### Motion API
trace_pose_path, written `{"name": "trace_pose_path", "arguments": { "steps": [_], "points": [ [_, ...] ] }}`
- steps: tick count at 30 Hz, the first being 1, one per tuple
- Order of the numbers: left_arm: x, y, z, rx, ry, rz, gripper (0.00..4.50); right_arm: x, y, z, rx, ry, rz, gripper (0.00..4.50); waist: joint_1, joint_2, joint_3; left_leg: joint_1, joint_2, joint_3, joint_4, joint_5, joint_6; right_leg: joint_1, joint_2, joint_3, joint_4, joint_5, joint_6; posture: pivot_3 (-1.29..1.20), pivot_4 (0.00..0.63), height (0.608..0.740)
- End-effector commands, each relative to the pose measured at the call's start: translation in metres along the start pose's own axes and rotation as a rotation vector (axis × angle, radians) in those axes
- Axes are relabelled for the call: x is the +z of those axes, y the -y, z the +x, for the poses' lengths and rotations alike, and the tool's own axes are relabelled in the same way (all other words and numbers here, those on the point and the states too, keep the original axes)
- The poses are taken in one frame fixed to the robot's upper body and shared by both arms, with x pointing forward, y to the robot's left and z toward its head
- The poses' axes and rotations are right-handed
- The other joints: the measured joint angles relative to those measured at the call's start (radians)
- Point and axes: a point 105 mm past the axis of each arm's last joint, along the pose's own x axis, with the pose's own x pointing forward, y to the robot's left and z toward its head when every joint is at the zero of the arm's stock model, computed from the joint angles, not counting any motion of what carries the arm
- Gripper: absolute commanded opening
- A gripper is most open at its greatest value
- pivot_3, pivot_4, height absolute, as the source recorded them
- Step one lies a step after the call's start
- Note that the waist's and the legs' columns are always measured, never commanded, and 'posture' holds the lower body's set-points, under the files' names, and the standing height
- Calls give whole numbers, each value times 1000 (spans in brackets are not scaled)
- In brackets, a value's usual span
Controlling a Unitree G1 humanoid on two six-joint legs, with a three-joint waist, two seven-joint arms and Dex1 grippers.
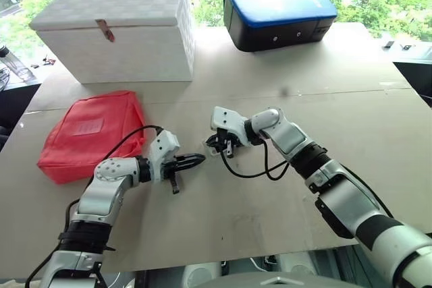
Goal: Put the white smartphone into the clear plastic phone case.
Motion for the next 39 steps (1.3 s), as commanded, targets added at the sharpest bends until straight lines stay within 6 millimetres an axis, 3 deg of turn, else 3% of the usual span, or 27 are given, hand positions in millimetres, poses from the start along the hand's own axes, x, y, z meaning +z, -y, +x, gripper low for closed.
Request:
{"name": "trace_pose_path", "arguments": {
  "steps": [1, 4, 9, 11, 16, 19, 22, 30, 39],
  "points": [
    [9, -1, -3, 15, 19, 34, 35, -7, -1, -8, -10, 44, 80, 0, 2, 0, 0, 0, 0, 0, 0, 0, 0, 0, 0, 0, 0, 0, 0, 0, 150, 740],
    [10, -1, -3, 26, 31, 25, 35, 29, 4, -35, -27, 230, 86, 0, 6, 0, 1, -5, 0, -3, 0, 0, 0, -2, -1, 1, -1, 0, -1, 0, 150, 740],
    [14, -2, -1, 30, 41, 20, 35, 44, 24, -83, -171, 266, 42, 0, 4, 1, 2, -7, -1, -2, 0, 0, -1, -4, -1, 1, -1, 1, -1, 0, 150, 740],
    [14, -2, 0, 26, 41, 20, 35, 38, 33, -101, -242, 223, 12, 0, 5, 1, 2, -7, -1, -3, 0, 0, -1, -4, -1, 0, -2, 1, -1, 0, 150, 740],
    [15, -4, 4, 22, 31, 27, 35, -8, 56, -128, -398, -9, -52, 0, 5, 0, 2, -7, -2, -1, -1, 0, 0, -4, 0, -2, -2, 0, -1, 0, 150, 740],
    [19, -5, 8, 16, 36, 41, 35, -31, 58, -129, -403, -117, -94, 0, 2, 0, 3, -7, -2, 0, -1, 0, 0, -5, 1, -1, -2, 0, 0, 0, 150, 740],
    [21, -6, 10, 10, 34, 48, 35, -38, 53, -121, -367, -143, -110, 0, 1, 0, 3, -7, -1, 0, -1, 0, 0, -5, 2, -1, -1, 0, 0, 0, 150, 740],
    [17, -8, 11, 1, 20, 54, 35, -26, 26, -86, -199, -72, -150, 0, 5, 0, 3, -7, -1, 1, 0, 0, 0, -5, 2, -1, -2, 0, 0, 0, 150, 740],
    [12, -10, 9, 12, 19, 56, 35, -15, 10, -73, -123, -6, -143, 0, 4, 0, 3, -6, -1, 1, 0, 0, 0, -5, 2, -1, -1, 0, 0, 0, 150, 740]
  ]
}}
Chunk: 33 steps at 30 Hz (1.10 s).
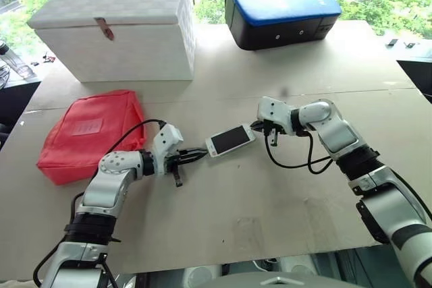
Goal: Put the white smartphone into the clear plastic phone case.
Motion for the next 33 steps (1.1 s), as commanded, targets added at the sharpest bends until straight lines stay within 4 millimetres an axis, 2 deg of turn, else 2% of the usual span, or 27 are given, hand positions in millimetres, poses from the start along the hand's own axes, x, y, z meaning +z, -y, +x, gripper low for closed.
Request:
{"name": "trace_pose_path", "arguments": {
  "steps": [1, 4, 9, 14, 19, 22, 25, 27, 30, 33],
  "points": [
    [3, 1, 2, -7, 15, 25, 35, 29, -19, 10, 89, 114, -40, 0, 0, 0, 0, 0, 0, 0, 0, 0, 0, 0, 0, 0, 0, 0, 0, 0, 150, 740],
    [1, -2, -1, -4, 8, 29, 35, 29, -30, 7, 127, 115, -40, 0, -2, 0, 0, 0, 0, 0, 0, 0, 0, 0, 0, 0, 0, 0, 0, 0, 150, 740],
    [3, -10, -5, 1, 2, 47, 35, 29, -49, -10, 181, 123, 15, 0, 1, 0, 0, 0, 0, 0, 0, 0, 0, 0, 0, 0, 0, 0, 0, 0, 150, 740],
    [4, -5, -2, -24, 9, 45, 35, 22, -47, -22, 87, 82, 66, 0, 1, 0, 0, 0, 0, -1, 0, 0, 0, 0, 0, 0, 0, 0, 0, 0, 150, 740],
    [3, -7, -4, -2, 7, 33, 35, -2, -23, -41, -124, -10, 116, 0, 6, 0, 0, -1, 0, -1, 1, 0, 0, 0, -1, 0, 0, 0, 0, 0, 150, 740],
    [24, -17, -7, 32, 55, 63, 35, -6, -13, -65, -192, 18, 211, 0, 11, -1, 0, -1, -1, -1, 1, 0, 0, 0, -1, 0, -1, 0, 0, 0, 150, 740],
    [53, -11, 3, -13, 150, 37, 35, 7, -22, -78, -146, 107, 263, 0, 14, -2, 1, -2, -1, -1, 1, 0, 0, 0, -1, -1, -1, 0, 0, 0, 150, 740],
    [66, -5, 11, -53, 178, 25, 35, 13, -26, -81, -125, 151, 288, 0, 14, -2, 1, -2, -1, -2, 1, 0, 0, 0, -1, 0, -1, 0, 0, 0, 150, 740],
    [70, -1, 21, -75, 183, 8, 35, 17, -29, -78, -117, 166, 302, 0, 7, -2, 1, -1, -1, -2, 1, 0, 0, 1, 0, 0, -1, 0, 0, 0, 150, 740],
    [60, 5, 29, -107, 130, 14, 35, 23, -31, -72, -104, 185, 304, 0, 1, -2, 1, -1, -1, -1, 1, 0, 0, 1, 1, 1, 0, 0, 0, 0, 150, 740]
  ]
}}
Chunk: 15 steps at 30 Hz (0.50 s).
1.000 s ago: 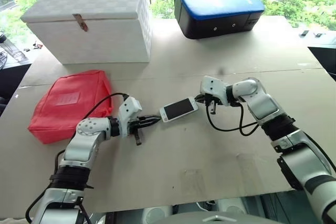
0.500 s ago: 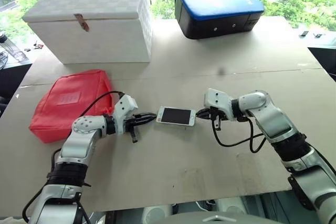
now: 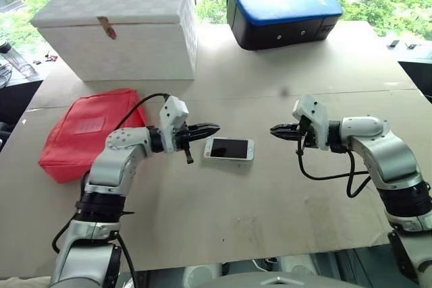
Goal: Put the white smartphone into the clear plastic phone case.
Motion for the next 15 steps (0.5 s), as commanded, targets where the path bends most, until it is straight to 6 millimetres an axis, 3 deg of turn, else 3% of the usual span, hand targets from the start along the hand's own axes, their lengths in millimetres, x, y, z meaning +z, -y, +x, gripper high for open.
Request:
{"name": "trace_pose_path", "arguments": {
  "steps": [1, 5, 10, 15],
  "points": [
    [-13, 7, 8, -36, -56, 0, 35, 15, -10, 8, 30, 50, -28, 0, 0, 0, 0, 0, 0, 0, 0, 0, 0, 0, 1, 0, 0, 0, 0, 0, 150, 740],
    [-42, 9, 9, -39, -158, -33, 35, 15, -20, 29, 75, 47, -41, 0, 0, 0, 0, 0, 0, 0, 0, 0, 0, 0, 2, 0, 0, 0, 0, 0, 150, 740],
    [-51, 10, 7, -27, -185, -50, 35, 7, -20, 49, 99, -4, -42, 0, 6, -1, 0, 0, 0, 0, 1, 0, 0, 0, 1, 0, 0, 0, 0, 0, 150, 740],
    [-53, 13, 7, -22, -193, -44, 35, -40, -23, 63, 154, -219, 52, 0, 3, -1, -2, 1, 0, 0, 1, 0, 0, 1, 0, 0, 0, 0, 0, 0, 150, 740]
  ]
}}
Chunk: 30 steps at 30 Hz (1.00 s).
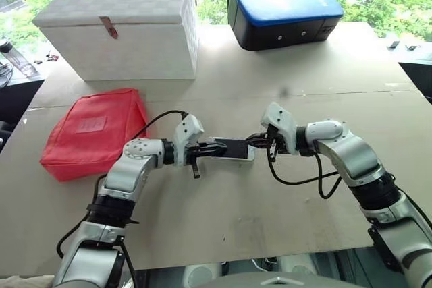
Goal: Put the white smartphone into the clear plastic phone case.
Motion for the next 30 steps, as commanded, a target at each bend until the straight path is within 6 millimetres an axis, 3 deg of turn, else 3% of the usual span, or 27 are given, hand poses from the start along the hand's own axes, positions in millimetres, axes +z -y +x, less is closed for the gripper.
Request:
{"name": "trace_pose_path", "arguments": {
  "steps": [1, 5, 8, 16, 18, 22, 24, 30],
  "points": [
    [-10, 4, 0, 8, -39, -7, 35, -36, 1, 10, 30, -155, 84, 0, -3, 0, -2, 1, 0, 0, 0, 0, 0, 0, 0, 1, 0, 0, 0, 0, 150, 740],
    [-9, 7, 2, 12, -34, -5, 35, -72, 3, 19, 61, -273, 144, 0, -3, -1, -8, 7, 1, -2, 0, -1, 2, 8, 0, -1, 0, -1, 2, 0, 150, 740],
    [-9, 8, 1, 15, -34, -6, 35, -84, -2, 25, 110, -330, 132, 0, -4, -1, -16, 17, 1, -1, -1, -4, 5, 14, -4, 0, 0, -4, 1, 0, 150, 740],
    [-9, 10, 2, 24, -32, -14, 35, -109, -3, 34, 120, -402, 132, 0, -4, 2, -43, 19, 2, -3, -2, -6, 0, 15, -5, 2, 0, -5, -1, 0, 150, 740],
    [-10, 10, 2, 27, -33, -16, 35, -90, 3, 32, 106, -288, 106, 0, -4, 2, -44, 19, 2, -3, -2, -6, 0, 15, -5, 2, 0, -5, -1, 0, 150, 740],
    [-11, 8, 1, 35, -37, -21, 35, -14, 10, 12, 104, 105, 90, 0, 1, 5, -40, 17, 2, -4, -3, -6, 0, 14, -7, 2, -1, -5, -1, 0, 150, 740],
    [-11, 7, 0, 37, -37, -23, 35, 10, 9, -3, 108, 214, 86, 0, -1, 9, -32, 13, 1, -3, -3, -6, 0, 11, -7, 3, -1, -5, -1, 0, 150, 740],
    [-10, 7, 1, 35, -35, -23, 35, 35, -1, -29, 125, 239, 6, 0, -2, 11, -26, 0, 1, -3, -2, -2, 3, 0, -5, 1, -1, 0, -1, 0, 150, 740]
  ]
}}
